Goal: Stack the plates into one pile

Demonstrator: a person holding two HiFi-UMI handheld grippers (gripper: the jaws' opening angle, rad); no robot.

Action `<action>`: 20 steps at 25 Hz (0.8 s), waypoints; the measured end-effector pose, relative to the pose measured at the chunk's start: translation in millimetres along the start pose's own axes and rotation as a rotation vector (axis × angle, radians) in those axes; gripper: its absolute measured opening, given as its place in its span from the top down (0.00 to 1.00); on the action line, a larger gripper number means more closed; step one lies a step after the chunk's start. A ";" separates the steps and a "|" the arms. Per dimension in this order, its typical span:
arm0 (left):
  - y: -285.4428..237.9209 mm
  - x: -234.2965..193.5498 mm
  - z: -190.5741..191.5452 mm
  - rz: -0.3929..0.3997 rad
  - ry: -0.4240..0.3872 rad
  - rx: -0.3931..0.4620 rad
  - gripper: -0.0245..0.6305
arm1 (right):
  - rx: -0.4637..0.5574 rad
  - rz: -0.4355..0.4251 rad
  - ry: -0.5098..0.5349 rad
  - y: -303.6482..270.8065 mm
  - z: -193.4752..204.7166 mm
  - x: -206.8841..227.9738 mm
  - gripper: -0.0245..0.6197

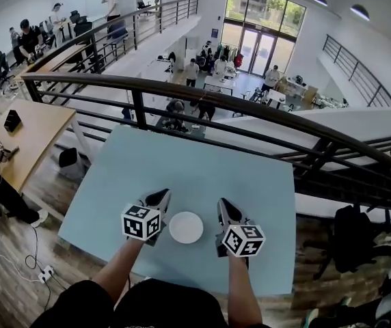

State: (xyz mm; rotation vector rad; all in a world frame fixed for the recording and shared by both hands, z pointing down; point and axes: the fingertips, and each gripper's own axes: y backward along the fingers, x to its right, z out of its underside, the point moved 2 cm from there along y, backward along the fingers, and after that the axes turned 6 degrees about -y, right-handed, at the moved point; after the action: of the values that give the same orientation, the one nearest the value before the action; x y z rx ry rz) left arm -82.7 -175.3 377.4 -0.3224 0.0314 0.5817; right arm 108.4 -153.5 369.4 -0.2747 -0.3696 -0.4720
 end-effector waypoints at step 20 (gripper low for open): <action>33.7 -39.6 -126.5 -0.002 -0.119 0.277 0.95 | 0.240 0.168 0.162 29.3 -110.8 -40.2 0.95</action>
State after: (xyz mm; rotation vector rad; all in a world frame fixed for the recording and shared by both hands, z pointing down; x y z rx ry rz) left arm -126.5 -208.9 252.2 -0.0186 -0.0036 0.5859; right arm 120.5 -150.4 248.6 -0.0330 -0.2398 -0.2786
